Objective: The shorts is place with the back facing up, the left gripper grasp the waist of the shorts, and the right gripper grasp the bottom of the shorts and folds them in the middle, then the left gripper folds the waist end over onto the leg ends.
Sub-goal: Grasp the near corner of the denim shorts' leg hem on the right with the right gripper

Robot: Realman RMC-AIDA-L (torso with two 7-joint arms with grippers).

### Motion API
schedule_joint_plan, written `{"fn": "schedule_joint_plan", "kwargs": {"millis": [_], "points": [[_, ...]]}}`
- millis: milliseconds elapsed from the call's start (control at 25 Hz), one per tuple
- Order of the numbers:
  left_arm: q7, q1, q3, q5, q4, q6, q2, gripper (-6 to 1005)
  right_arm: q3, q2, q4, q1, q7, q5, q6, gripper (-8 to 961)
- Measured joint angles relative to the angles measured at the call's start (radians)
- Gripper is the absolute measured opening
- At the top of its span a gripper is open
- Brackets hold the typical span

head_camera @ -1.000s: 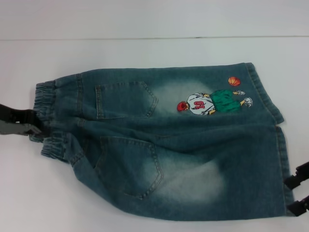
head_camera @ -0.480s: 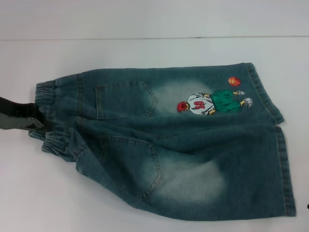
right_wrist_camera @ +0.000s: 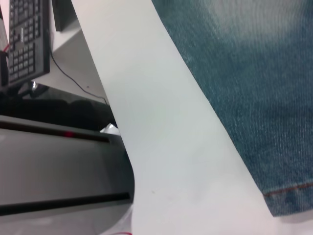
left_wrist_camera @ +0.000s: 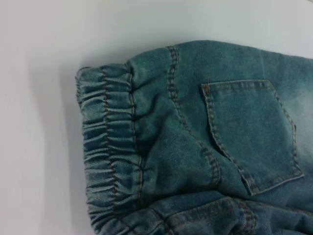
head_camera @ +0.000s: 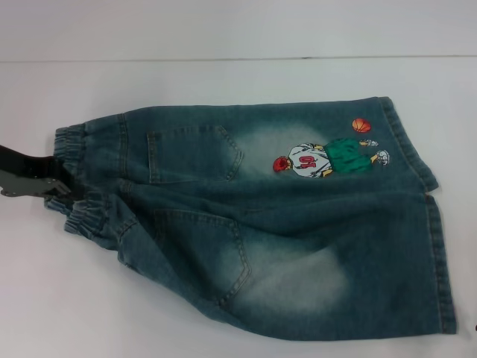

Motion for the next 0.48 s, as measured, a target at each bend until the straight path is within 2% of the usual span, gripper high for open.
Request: {"fn": "schedule_joint_plan", "kwargs": {"millis": [480], "points": [[0.002, 0.005, 0.0, -0.025, 0.0, -0.002, 0.0, 38, -0.018, 0.013, 0.013, 0.019, 0.032, -0.014, 0.056, 867]]}}
